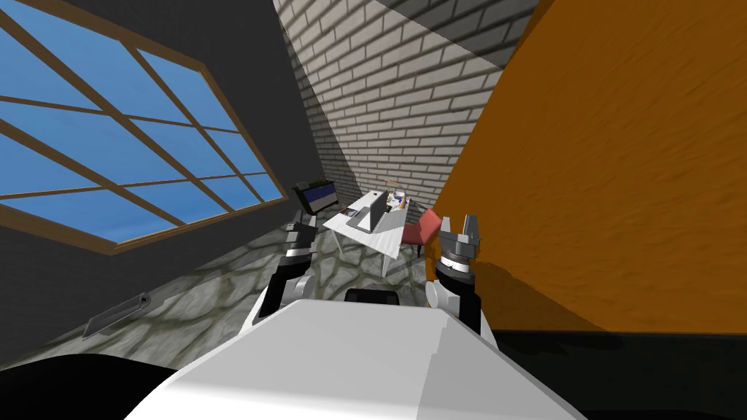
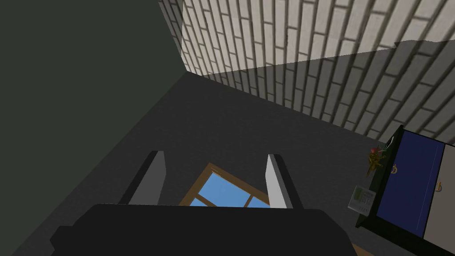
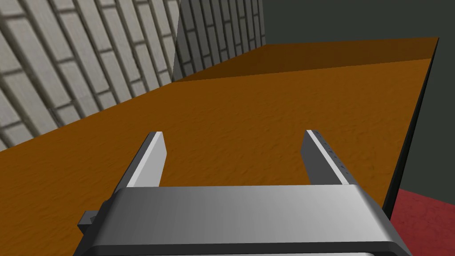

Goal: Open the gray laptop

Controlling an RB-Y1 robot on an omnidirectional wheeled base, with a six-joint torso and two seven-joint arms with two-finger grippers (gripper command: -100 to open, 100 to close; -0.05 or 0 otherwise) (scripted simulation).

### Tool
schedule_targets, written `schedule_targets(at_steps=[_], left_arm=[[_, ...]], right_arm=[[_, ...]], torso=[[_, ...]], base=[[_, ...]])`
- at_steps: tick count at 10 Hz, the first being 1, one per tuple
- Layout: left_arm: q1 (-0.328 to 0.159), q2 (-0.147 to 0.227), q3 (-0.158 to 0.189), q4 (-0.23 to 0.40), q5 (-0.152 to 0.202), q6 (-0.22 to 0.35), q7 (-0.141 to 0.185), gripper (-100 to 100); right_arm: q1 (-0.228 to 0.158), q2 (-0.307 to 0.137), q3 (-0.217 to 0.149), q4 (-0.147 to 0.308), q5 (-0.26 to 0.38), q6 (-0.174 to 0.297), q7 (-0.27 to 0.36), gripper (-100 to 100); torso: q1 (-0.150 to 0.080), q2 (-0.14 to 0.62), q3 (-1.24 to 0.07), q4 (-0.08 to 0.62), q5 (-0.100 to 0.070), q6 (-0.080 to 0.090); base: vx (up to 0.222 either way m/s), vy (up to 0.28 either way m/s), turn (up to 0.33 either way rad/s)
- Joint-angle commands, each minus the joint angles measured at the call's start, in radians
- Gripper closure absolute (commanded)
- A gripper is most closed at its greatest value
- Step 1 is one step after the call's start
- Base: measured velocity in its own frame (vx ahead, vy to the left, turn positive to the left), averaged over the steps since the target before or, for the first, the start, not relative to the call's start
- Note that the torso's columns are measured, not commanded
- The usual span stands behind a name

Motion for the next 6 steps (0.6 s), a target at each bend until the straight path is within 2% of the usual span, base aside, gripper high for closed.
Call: schedule_targets(at_steps=[1,4,5,6], left_arm=[[0.0,0.0,0.0,0.0,0.0,0.0,0.0,0],[0.0,0.0,0.0,0.0,0.0,0.0,0.0,0],[-0.031,0.036,-0.014,0.02,0.001,0.016,0.002,-100],[-0.051,0.049,-0.023,0.033,0.001,0.026,0.004,-100]], right_arm=[[0.0,0.0,0.0,0.0,0.0,0.0,0.0,0],[0.0,0.0,0.0,0.0,0.0,0.0,0.0,0],[0.0,0.0,0.0,0.0,0.0,0.0,0.0,0],[0.0,0.0,0.0,0.0,0.0,0.0,0.0,0]], torso=[[0.0,0.074,-0.147,0.074,0.0,0.0],[0.0,0.296,-0.59,0.295,0.0,0.0],[0.0,0.369,-0.738,0.369,0.0,0.0],[0.0,0.403,-0.807,0.402,0.0,0.0]], base=[[0.0,0.0,0.0],[0.0,0.0,0.0],[0.006,0.003,0.036],[0.003,0.005,0.033]])
